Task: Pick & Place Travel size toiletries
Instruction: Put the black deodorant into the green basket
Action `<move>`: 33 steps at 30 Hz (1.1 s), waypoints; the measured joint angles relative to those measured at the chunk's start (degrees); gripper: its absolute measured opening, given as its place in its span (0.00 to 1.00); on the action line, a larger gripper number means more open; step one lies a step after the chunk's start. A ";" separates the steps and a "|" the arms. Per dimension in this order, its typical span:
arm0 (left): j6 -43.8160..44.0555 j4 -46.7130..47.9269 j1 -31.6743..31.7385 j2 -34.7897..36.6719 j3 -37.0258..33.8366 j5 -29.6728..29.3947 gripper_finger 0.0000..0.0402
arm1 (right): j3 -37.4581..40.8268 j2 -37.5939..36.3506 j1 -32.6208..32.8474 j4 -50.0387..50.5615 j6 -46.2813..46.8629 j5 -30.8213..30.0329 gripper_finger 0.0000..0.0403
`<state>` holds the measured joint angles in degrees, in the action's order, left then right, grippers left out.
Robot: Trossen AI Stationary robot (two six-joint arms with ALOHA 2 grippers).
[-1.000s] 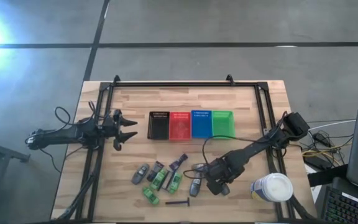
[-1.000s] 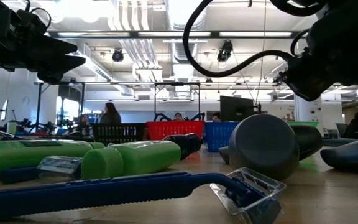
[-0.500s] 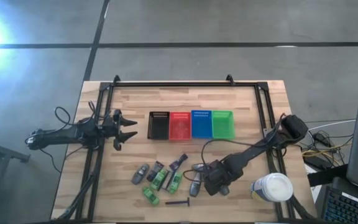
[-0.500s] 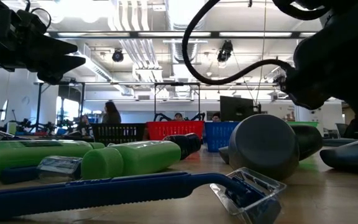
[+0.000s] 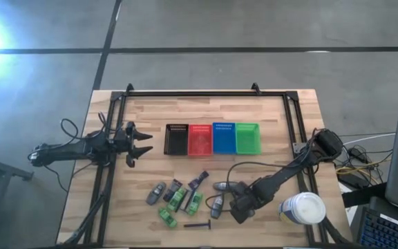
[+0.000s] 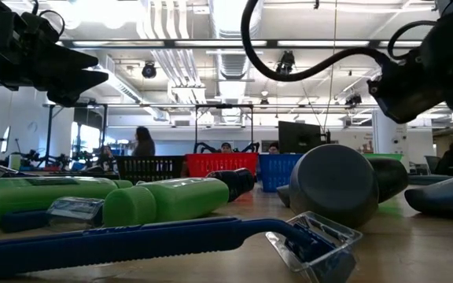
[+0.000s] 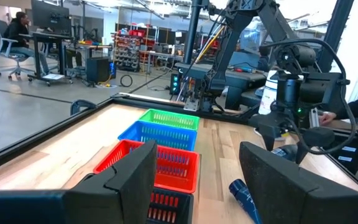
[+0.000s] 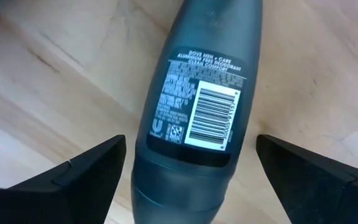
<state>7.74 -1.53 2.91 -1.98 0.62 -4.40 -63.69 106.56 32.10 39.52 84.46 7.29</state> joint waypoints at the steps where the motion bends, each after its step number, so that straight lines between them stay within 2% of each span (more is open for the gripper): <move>1: 0.01 0.01 -0.01 0.00 0.00 0.00 0.58 | 0.05 0.00 0.00 0.04 -0.95 0.00 0.90; 24: 0.01 0.03 0.01 0.00 0.00 0.16 0.58 | 0.21 0.02 -0.07 0.16 -4.57 -1.25 0.90; 33: 0.01 0.05 0.01 0.00 0.00 0.15 0.58 | 0.23 0.07 -0.07 0.26 -1.87 -2.15 0.90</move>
<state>7.75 -1.48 2.91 -1.98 0.62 -4.25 -63.46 106.63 32.03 39.78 82.59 5.14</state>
